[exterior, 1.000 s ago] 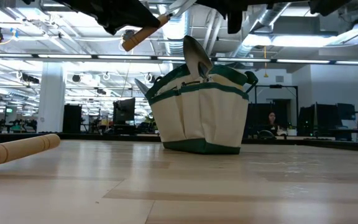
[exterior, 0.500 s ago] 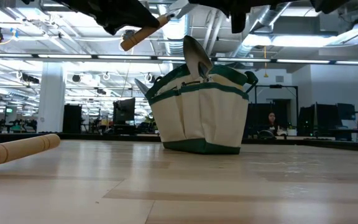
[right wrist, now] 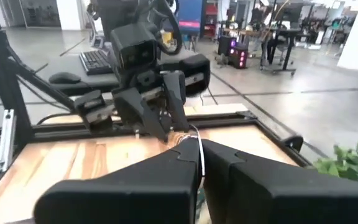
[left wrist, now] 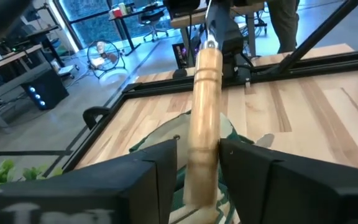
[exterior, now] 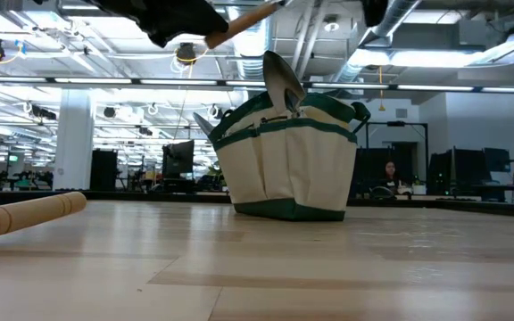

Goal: Pick & Place Garden tools in Gardening bag
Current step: Put the top trowel into the gardening bag, then move the trowel

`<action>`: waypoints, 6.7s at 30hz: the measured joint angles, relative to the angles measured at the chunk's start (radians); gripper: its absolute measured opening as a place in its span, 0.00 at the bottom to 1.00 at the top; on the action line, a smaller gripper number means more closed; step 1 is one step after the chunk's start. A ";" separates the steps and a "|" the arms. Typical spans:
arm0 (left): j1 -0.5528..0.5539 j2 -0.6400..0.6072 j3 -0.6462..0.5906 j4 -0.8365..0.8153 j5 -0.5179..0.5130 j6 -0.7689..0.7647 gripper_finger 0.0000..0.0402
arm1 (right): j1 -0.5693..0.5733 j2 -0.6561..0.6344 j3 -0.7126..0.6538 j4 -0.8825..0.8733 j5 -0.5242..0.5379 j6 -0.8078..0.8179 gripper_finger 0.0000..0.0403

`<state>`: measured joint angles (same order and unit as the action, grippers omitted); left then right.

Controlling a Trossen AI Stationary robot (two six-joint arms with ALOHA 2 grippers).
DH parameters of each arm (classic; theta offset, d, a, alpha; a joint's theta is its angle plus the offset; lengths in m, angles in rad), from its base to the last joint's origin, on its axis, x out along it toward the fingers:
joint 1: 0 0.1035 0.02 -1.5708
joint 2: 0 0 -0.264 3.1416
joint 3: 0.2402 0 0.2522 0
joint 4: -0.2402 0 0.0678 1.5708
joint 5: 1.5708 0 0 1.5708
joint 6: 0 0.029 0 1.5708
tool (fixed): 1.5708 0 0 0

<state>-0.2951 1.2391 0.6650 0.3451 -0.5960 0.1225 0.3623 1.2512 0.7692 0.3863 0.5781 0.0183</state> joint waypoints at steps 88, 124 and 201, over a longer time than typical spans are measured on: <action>-0.006 -0.234 -0.106 -0.008 0.001 0.000 0.28 | -0.062 -0.056 0.195 -0.857 -0.190 0.349 0.19; -0.336 -0.175 -0.105 -0.259 0.253 -0.457 0.14 | 0.215 0.212 0.194 -0.314 -0.311 0.260 0.17; -0.388 0.236 -0.105 -0.108 0.534 -0.995 0.01 | 0.236 0.499 0.285 -0.225 -0.318 0.371 0.17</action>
<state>-0.6833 1.4755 0.5604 0.2371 -0.0623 -0.8727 0.5985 1.7504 1.0538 0.1616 0.2597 0.3890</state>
